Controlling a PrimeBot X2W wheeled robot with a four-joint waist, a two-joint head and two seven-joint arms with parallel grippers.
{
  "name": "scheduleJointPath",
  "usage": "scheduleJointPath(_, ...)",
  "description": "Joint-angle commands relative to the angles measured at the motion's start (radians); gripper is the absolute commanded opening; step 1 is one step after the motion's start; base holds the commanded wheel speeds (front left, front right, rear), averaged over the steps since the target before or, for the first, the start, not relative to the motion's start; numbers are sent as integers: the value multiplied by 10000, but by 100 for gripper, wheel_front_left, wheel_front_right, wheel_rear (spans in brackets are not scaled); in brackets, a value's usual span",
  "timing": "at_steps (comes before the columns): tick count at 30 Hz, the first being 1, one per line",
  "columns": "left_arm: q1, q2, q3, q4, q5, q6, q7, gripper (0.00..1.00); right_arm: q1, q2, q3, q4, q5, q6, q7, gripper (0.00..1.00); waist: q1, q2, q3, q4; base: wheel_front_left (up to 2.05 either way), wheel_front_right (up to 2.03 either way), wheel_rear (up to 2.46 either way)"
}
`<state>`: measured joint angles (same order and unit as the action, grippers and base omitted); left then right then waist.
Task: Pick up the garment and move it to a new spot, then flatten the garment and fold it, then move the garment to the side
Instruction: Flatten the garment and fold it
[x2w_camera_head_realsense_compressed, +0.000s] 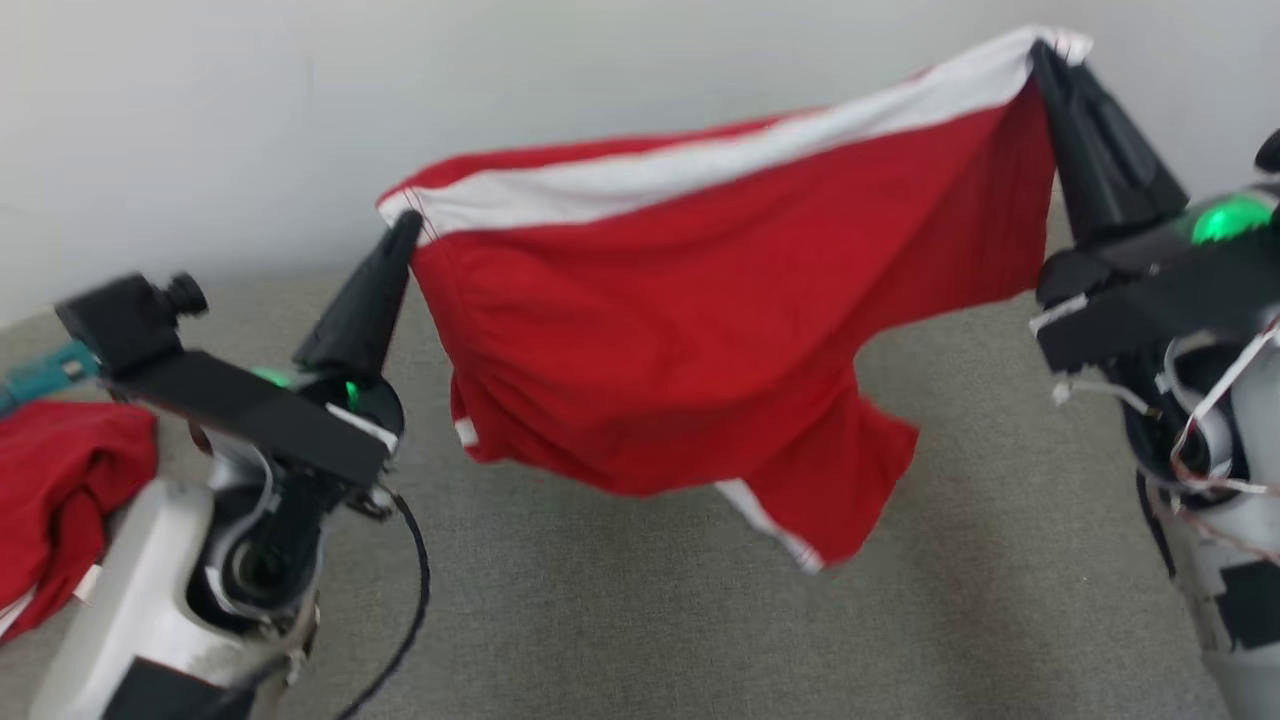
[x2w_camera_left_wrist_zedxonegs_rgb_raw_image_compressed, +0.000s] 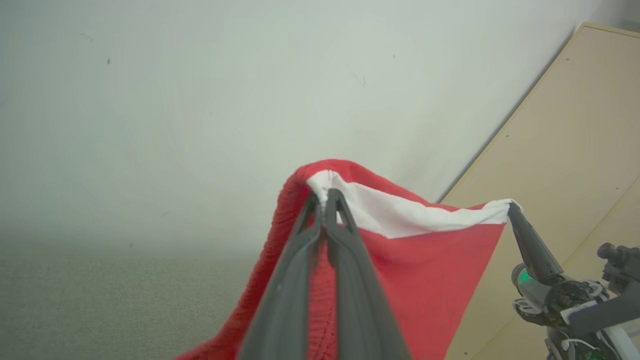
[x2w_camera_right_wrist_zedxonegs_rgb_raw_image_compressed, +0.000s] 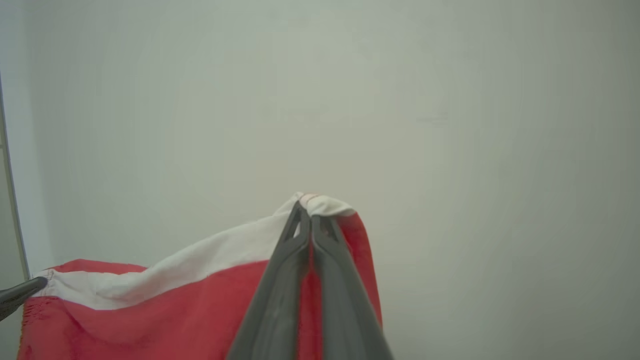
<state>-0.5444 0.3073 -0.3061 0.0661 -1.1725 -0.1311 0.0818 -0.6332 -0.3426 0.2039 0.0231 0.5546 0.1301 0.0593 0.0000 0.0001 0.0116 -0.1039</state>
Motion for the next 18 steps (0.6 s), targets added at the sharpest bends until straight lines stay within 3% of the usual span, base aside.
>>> scheduleJointPath(1, -233, 46, 60, 70, -101, 38, 83, 0, -184, -83, -25, 92, -58, 15, 40, 0, 0, -1, 162, -81, 0, 0, 0)
scheduleJointPath(7, -1546, -81, 556, 419, -402, 322, 118, 0, -1404, -222, 295, 715, -191, 15, 433, 0, 0, -1, 1193, -315, 0, 0, 0)
scheduleJointPath(18, -4508, 35, 935, 1533, 410, 596, -411, 0, -4445, -400, 1778, 2413, -900, 13, -186, 0, 0, -1, 3927, -977, 0, 0, 0)
